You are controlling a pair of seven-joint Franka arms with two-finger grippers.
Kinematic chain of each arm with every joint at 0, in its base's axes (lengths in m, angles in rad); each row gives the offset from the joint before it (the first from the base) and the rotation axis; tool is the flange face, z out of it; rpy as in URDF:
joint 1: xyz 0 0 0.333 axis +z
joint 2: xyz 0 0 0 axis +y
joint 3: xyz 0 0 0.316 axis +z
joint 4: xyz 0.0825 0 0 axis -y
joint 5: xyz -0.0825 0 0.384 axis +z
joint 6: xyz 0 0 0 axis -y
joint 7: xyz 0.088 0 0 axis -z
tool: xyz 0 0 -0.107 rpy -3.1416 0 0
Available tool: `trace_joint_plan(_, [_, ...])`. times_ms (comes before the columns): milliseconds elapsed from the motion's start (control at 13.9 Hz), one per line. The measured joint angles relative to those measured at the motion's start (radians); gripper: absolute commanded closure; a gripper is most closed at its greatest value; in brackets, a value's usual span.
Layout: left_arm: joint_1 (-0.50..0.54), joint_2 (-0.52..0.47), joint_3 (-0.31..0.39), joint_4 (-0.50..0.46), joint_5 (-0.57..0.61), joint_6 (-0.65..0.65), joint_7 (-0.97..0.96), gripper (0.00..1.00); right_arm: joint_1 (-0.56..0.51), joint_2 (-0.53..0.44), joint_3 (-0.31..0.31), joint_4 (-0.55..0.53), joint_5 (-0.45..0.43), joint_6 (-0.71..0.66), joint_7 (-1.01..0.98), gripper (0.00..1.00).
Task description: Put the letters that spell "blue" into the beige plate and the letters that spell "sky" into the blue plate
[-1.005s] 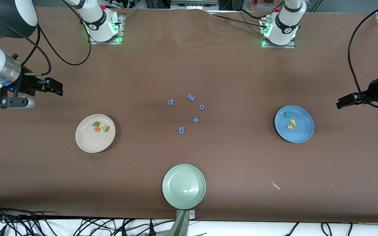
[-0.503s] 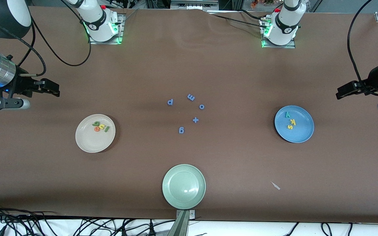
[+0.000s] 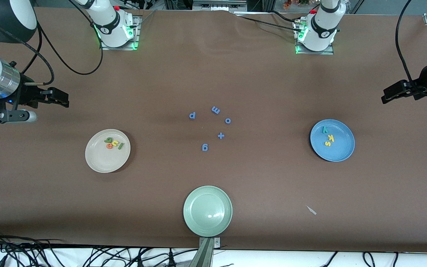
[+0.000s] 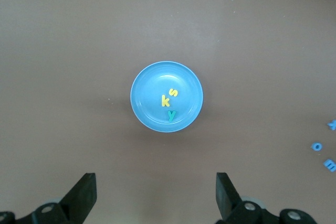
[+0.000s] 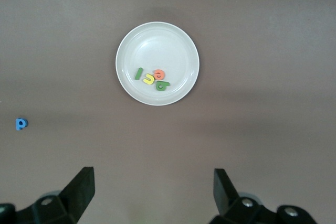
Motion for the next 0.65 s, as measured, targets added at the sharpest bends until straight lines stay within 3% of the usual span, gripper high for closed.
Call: trace_joint_plan(646, [-0.019, -0.003, 0.006, -0.013, 0.023, 0.005, 0.01, 0.0, -0.001, 0.0, 0.0, 0.0, 0.0, -0.001, 0.001, 0.0])
